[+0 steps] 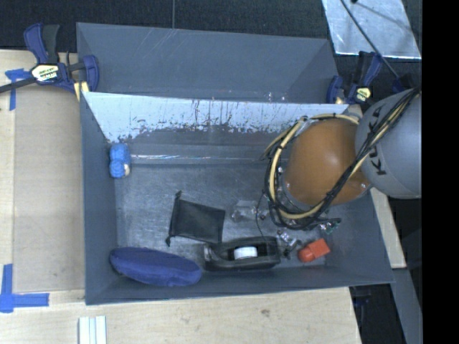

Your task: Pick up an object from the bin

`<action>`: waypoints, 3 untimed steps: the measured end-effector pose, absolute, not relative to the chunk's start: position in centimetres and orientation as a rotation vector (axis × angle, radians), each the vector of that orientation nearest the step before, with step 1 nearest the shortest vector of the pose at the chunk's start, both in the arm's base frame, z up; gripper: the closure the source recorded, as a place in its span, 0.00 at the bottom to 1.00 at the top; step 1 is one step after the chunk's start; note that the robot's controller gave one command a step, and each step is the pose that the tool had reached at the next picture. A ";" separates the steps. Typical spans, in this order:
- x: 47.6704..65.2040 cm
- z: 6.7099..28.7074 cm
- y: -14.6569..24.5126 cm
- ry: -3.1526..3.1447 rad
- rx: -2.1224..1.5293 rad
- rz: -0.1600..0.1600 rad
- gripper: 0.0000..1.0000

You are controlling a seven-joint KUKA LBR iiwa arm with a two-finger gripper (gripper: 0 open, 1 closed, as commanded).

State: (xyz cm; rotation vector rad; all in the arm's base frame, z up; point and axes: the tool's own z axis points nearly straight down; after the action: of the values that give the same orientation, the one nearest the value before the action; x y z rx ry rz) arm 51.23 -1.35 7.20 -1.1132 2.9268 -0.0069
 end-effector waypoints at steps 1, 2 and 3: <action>48.9 7.6 -2.2 2.789 -1.442 -0.001 0.00; 49.2 7.4 -2.2 2.596 -1.738 -0.016 0.00; 51.3 7.1 -1.5 2.262 -2.163 -0.007 0.00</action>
Offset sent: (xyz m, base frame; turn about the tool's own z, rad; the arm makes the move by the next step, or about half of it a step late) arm -0.0238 -0.0083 0.0036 -0.2281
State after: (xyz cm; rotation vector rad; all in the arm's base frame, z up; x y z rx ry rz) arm 51.29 -1.55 7.14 -2.1633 2.2625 -0.0073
